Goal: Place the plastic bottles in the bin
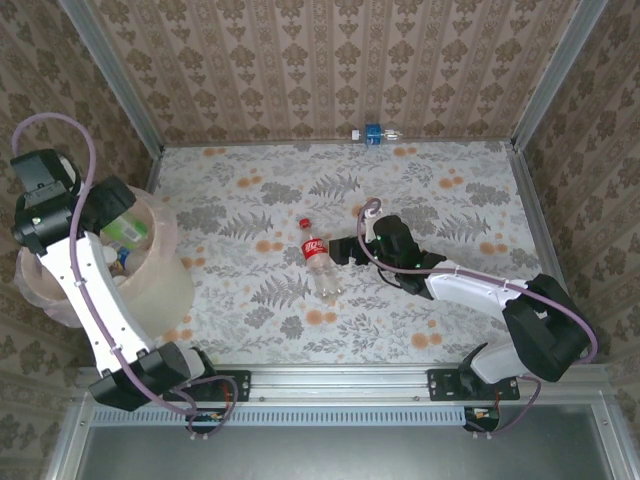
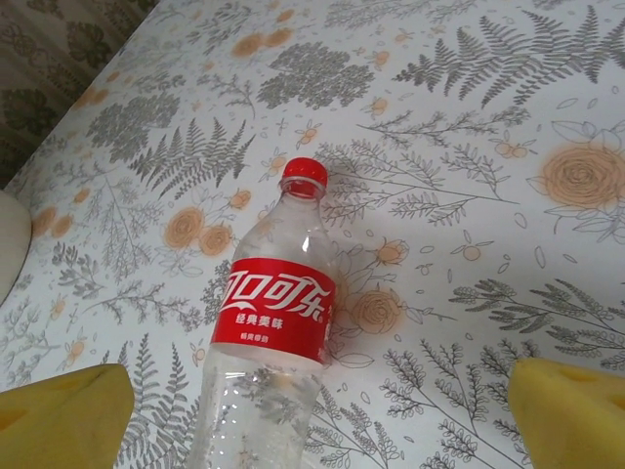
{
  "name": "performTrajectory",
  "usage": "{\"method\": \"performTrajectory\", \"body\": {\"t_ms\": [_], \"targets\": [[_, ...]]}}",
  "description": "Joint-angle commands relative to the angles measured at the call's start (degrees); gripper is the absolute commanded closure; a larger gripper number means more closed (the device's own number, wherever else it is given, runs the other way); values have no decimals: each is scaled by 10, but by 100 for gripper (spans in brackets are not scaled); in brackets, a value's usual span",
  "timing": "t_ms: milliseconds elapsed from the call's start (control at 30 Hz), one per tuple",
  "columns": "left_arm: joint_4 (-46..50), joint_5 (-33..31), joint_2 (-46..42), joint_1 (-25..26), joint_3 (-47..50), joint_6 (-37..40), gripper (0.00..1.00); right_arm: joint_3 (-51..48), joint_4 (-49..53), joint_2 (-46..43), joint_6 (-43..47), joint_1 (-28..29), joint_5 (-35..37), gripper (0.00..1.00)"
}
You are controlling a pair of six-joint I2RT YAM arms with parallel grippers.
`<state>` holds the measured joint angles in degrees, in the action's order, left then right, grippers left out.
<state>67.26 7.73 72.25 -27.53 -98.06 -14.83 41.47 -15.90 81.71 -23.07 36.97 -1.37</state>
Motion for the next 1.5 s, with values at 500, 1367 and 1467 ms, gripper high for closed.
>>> {"method": "performTrajectory", "body": {"t_ms": [500, 1367, 1467], "targets": [[-47, 74, -50, 29, 6, -27, 0, 85, 144, 84, 99, 123, 58, 0], [-233, 19, -56, 375, 95, -110, 0, 206, 304, 220, 75, 180, 152, 0], [-236, 19, -45, 388, 95, -108, 0, 224, 330, 238, 70, 180, 162, 1]]}}
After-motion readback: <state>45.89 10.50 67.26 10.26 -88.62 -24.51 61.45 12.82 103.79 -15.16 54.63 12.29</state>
